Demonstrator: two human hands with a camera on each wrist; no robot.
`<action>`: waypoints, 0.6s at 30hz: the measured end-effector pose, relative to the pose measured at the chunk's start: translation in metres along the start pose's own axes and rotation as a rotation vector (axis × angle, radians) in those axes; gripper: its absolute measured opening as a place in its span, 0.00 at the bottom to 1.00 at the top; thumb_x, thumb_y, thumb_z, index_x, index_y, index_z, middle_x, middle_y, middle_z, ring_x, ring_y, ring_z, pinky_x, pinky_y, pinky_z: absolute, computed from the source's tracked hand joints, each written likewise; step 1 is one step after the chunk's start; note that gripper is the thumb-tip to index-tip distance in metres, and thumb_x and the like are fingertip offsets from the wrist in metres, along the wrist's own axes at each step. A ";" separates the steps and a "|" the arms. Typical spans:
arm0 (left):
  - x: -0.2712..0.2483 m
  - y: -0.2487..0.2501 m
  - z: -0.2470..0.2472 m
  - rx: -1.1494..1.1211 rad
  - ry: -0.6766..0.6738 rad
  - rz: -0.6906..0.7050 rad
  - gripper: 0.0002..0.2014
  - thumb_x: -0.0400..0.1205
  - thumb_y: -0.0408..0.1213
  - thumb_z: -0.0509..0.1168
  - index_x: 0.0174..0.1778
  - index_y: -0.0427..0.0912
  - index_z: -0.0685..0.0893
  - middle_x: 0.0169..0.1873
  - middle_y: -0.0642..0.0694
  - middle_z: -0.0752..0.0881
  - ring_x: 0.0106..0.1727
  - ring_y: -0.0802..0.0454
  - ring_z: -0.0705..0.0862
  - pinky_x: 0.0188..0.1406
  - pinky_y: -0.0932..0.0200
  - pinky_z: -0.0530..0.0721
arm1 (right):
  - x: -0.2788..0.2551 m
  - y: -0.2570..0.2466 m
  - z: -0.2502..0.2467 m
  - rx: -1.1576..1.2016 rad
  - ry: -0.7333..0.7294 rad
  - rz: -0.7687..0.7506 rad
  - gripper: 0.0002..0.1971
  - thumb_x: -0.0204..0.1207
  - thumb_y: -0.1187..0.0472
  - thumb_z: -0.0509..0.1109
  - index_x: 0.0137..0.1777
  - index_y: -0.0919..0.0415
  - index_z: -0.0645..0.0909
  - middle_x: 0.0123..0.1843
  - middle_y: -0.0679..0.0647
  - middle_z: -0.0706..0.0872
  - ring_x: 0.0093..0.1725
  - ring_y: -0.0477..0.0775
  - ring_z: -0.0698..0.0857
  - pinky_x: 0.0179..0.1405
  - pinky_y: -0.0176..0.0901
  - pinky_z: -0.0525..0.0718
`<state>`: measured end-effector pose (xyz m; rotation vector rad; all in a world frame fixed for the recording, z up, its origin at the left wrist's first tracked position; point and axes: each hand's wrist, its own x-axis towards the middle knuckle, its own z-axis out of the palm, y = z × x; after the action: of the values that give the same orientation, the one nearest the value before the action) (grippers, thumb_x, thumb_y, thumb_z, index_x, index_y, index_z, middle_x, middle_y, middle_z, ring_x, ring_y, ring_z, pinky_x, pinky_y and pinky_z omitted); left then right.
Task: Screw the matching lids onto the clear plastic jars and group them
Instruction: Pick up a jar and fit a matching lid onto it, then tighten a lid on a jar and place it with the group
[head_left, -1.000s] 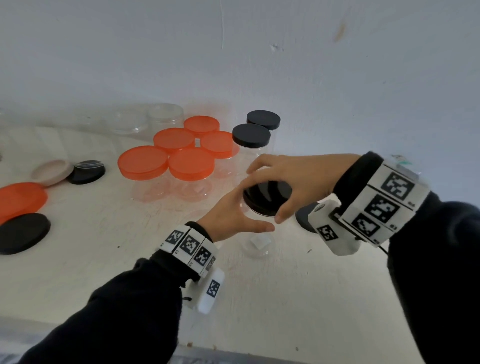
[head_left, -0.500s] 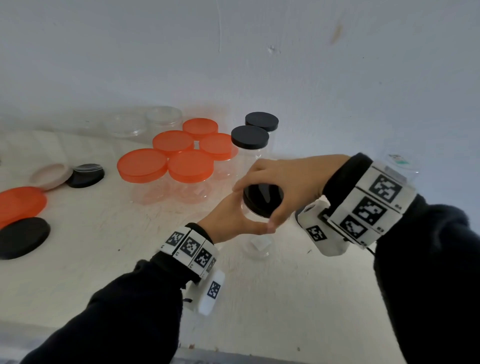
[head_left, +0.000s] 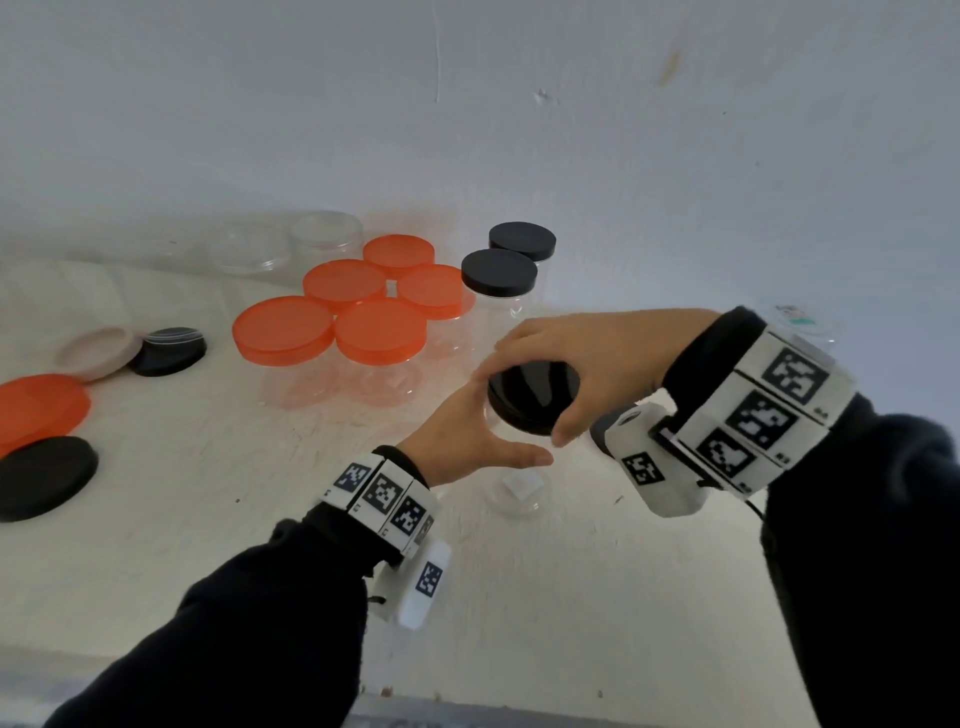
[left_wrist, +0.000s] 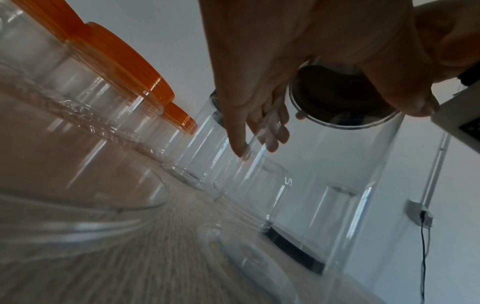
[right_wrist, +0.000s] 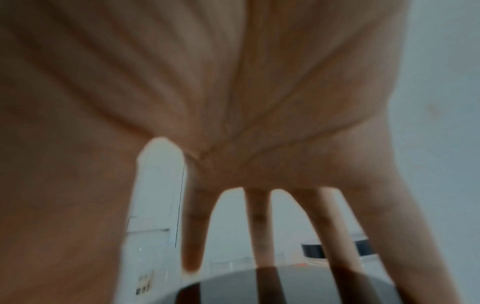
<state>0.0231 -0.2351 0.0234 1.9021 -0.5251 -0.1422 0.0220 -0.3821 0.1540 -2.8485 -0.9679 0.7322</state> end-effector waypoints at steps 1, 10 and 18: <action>0.000 0.000 0.000 -0.003 0.000 0.003 0.41 0.64 0.41 0.80 0.71 0.48 0.69 0.59 0.62 0.78 0.61 0.70 0.76 0.55 0.81 0.72 | -0.001 0.001 0.000 0.000 0.023 -0.014 0.37 0.66 0.53 0.79 0.73 0.38 0.67 0.68 0.44 0.71 0.67 0.48 0.72 0.67 0.48 0.75; -0.001 -0.001 0.003 -0.063 0.008 -0.018 0.44 0.64 0.40 0.81 0.74 0.48 0.67 0.63 0.56 0.80 0.64 0.64 0.77 0.61 0.67 0.76 | 0.006 -0.011 0.012 -0.235 0.321 0.188 0.33 0.68 0.30 0.66 0.68 0.49 0.74 0.47 0.48 0.79 0.49 0.50 0.79 0.40 0.38 0.73; -0.002 0.001 0.003 -0.008 0.030 -0.009 0.37 0.65 0.40 0.80 0.67 0.53 0.69 0.56 0.62 0.78 0.58 0.72 0.76 0.53 0.80 0.73 | 0.001 -0.003 0.008 -0.063 0.197 0.039 0.33 0.66 0.46 0.77 0.71 0.39 0.70 0.58 0.46 0.74 0.57 0.49 0.75 0.56 0.43 0.77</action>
<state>0.0197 -0.2373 0.0227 1.8962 -0.4953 -0.1212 0.0175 -0.3796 0.1474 -2.9308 -0.9252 0.4198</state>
